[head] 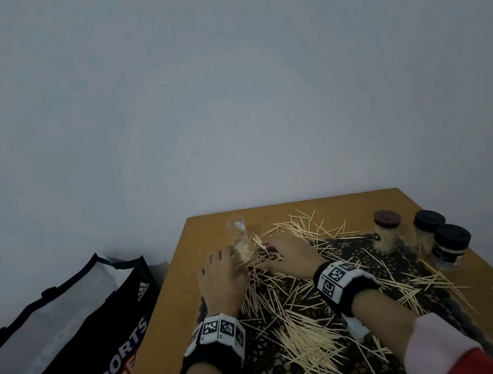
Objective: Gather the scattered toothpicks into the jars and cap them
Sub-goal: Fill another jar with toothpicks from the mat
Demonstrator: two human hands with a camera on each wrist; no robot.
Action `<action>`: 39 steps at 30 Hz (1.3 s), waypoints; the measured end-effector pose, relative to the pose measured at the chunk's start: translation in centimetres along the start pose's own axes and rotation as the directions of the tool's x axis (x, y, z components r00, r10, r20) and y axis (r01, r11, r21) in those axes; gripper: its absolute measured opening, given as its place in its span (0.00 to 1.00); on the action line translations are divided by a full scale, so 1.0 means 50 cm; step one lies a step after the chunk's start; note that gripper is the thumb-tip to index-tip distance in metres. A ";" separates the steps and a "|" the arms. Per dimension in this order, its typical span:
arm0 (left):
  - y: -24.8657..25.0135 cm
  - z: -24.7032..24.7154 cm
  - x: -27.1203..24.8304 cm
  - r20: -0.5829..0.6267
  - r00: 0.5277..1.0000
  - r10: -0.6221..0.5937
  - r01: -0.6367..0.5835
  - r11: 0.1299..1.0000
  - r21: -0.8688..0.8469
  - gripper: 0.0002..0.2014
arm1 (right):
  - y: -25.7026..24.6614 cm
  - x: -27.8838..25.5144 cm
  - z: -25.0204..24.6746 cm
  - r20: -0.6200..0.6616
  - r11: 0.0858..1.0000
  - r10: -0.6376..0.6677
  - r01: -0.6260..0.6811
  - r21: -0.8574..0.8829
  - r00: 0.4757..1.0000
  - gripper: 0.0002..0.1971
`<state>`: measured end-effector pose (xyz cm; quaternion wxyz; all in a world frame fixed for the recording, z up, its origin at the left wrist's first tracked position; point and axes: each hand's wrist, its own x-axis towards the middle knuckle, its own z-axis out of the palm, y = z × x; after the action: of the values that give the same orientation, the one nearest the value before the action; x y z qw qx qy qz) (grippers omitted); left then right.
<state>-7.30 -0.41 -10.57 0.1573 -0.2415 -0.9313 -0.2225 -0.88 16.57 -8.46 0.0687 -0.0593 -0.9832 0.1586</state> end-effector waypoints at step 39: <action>0.001 -0.006 -0.003 0.082 0.997 -0.009 0.007 1.000 0.017 0.16 | -0.012 -0.014 -0.019 0.099 0.972 0.236 -0.233 -0.043 0.967 0.18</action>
<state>-7.09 -0.59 -10.35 0.1203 -0.2452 -0.9398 -0.2051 -0.11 16.22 -7.46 -0.0024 -0.1680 -0.9738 0.1531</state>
